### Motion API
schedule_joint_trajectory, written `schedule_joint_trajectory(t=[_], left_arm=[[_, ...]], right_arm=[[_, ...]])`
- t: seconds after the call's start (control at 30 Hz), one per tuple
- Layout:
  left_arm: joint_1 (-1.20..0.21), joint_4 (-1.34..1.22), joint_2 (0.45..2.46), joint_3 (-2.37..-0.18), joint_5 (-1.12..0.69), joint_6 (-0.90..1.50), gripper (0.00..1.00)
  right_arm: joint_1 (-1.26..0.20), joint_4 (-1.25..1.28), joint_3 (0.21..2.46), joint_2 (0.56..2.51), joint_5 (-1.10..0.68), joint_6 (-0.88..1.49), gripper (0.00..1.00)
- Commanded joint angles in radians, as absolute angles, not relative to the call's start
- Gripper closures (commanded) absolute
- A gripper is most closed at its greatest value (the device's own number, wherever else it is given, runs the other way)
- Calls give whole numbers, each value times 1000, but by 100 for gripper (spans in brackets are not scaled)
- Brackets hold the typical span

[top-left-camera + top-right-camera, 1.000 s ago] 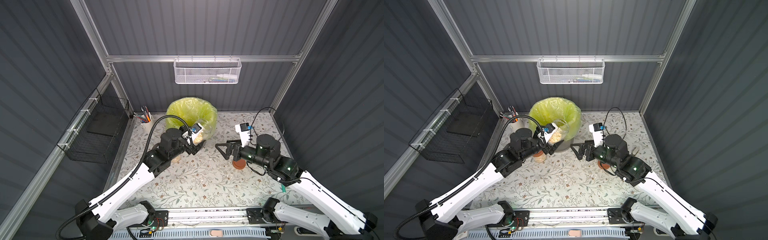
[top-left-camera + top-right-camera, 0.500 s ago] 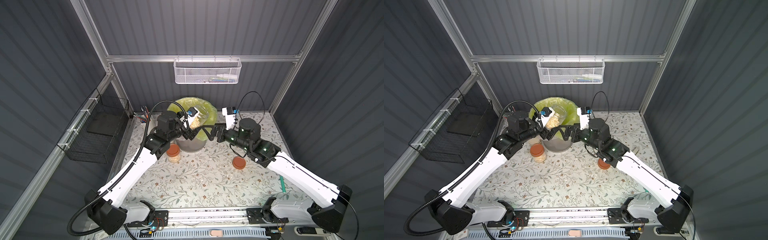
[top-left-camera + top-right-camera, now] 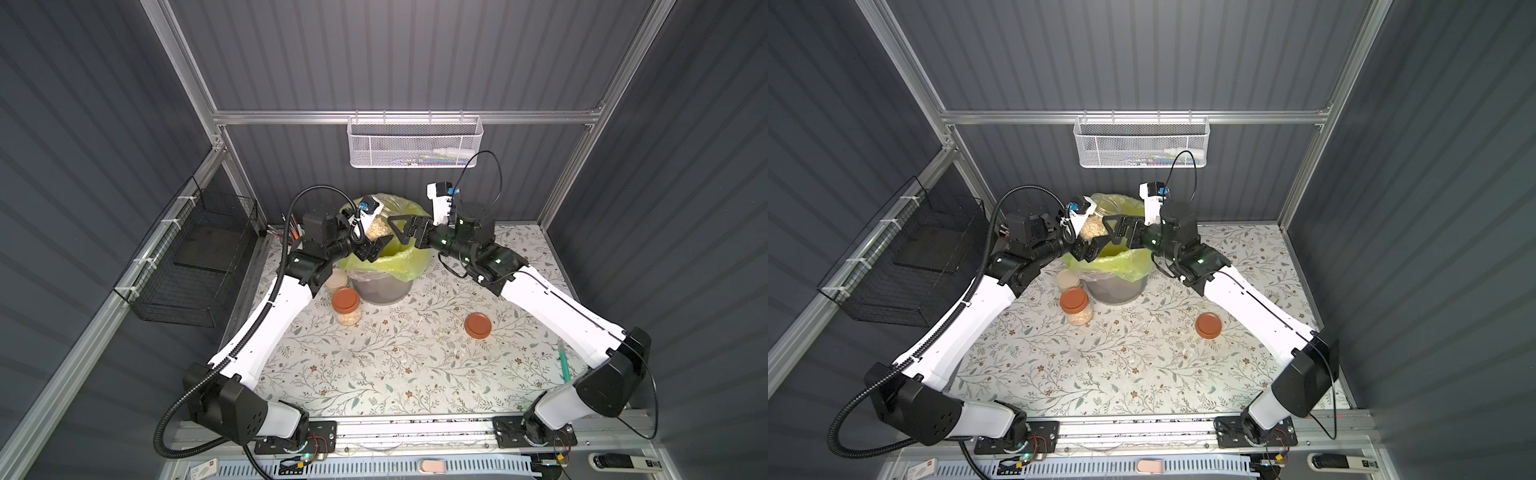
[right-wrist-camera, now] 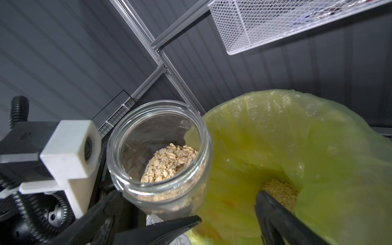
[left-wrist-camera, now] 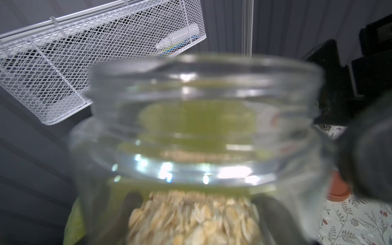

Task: Empty expired oatmeal from jars
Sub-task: Pour the expired oatmeal into the trash bin.

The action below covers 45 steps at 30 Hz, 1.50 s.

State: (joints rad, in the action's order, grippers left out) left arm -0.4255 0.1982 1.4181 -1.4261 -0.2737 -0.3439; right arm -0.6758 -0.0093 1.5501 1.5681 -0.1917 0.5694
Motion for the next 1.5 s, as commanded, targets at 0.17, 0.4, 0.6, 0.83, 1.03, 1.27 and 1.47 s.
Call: schedule_joint_trajectory(t=[0.17, 0.4, 0.6, 0.83, 1.03, 1.27, 1.47], left_arm=[[-411, 103, 1442, -1492, -355, -328, 82], [-400, 91, 1448, -1494, -372, -318, 81], [-389, 80, 1462, -1485, -377, -317, 81], [-374, 75, 1477, -1489, -401, -319, 81], [-357, 83, 1496, -1502, -421, -326, 81], [-342, 72, 1509, -1500, -460, -320, 80], [-337, 83, 1520, -1508, -476, -321, 80]], right_arm=[[-666, 15, 1644, 1662, -242, 590, 1], [-655, 25, 1700, 1737, -271, 614, 2], [-646, 37, 1738, 1779, -284, 634, 3], [-640, 50, 1775, 1835, -298, 656, 4], [-634, 74, 1794, 1877, -318, 679, 4], [-631, 97, 1806, 1917, -327, 697, 4], [-628, 126, 1825, 1943, -371, 715, 3]])
